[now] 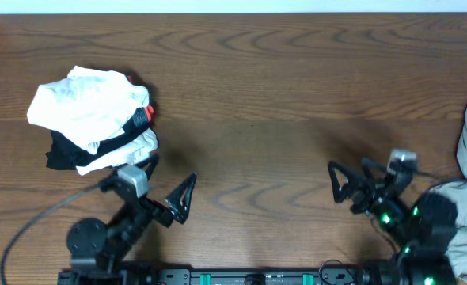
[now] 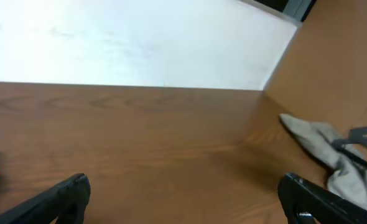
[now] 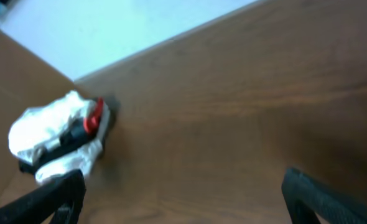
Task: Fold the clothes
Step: 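Reach the right gripper to the khaki trousers at the right edge and grasp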
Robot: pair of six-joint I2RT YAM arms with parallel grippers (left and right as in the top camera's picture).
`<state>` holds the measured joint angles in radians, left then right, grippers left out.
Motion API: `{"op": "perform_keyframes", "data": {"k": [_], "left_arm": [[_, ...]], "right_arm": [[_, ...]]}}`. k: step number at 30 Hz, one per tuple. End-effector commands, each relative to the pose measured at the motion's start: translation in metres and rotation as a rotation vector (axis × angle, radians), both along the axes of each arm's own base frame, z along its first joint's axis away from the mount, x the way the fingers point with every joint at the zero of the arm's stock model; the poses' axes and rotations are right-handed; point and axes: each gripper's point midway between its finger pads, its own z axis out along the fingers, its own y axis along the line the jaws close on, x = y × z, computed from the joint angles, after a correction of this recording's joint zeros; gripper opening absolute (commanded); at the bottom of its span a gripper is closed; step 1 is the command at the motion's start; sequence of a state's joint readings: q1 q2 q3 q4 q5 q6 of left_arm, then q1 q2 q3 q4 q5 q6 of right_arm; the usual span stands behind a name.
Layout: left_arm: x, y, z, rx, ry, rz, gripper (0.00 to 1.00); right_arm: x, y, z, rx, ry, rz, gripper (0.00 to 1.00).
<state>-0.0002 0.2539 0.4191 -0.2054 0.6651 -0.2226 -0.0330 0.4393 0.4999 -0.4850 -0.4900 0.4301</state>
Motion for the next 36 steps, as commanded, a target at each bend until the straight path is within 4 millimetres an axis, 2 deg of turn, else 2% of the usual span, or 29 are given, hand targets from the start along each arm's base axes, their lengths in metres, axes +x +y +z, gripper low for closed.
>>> {"op": "perform_keyframes", "data": {"k": [1,5,9,14,17,21,25,28,32,36], "left_arm": [[0.014,-0.003,0.02,-0.031,0.103,-0.016,0.98],[0.039,-0.003,0.03,-0.003,0.266,-0.021,0.98],[0.056,0.001,0.033,0.099,0.412,-0.037,0.98],[0.065,0.015,0.03,0.242,0.56,-0.007,0.98],[0.069,0.015,0.031,0.257,0.574,-0.02,0.98],[0.064,0.015,0.027,0.252,0.605,-0.02,0.98],[0.061,0.015,0.024,0.252,0.625,-0.023,0.98],[0.061,0.015,0.024,0.252,0.625,-0.023,0.98],[0.061,0.015,0.025,0.253,0.622,-0.023,0.98],[0.061,0.015,0.025,0.253,0.622,-0.023,0.98]], "right_arm": [[0.019,-0.004,0.016,-0.135,0.058,0.042,0.99],[0.041,-0.022,0.015,-0.234,0.262,-0.002,0.99],[0.056,-0.042,0.01,-0.31,0.479,-0.056,0.99],[0.077,-0.061,0.005,-0.303,0.608,-0.09,0.99],[0.082,-0.087,-0.005,-0.274,0.662,-0.164,0.99],[0.071,-0.147,-0.02,-0.22,0.76,-0.339,0.99],[0.044,-0.226,-0.035,-0.218,0.861,-0.616,0.99],[0.033,-0.265,-0.046,-0.152,0.892,-0.748,0.92],[0.031,-0.314,-0.064,-0.115,0.897,-0.934,0.87],[0.047,-0.344,-0.089,-0.139,0.882,-0.986,0.57]]}}
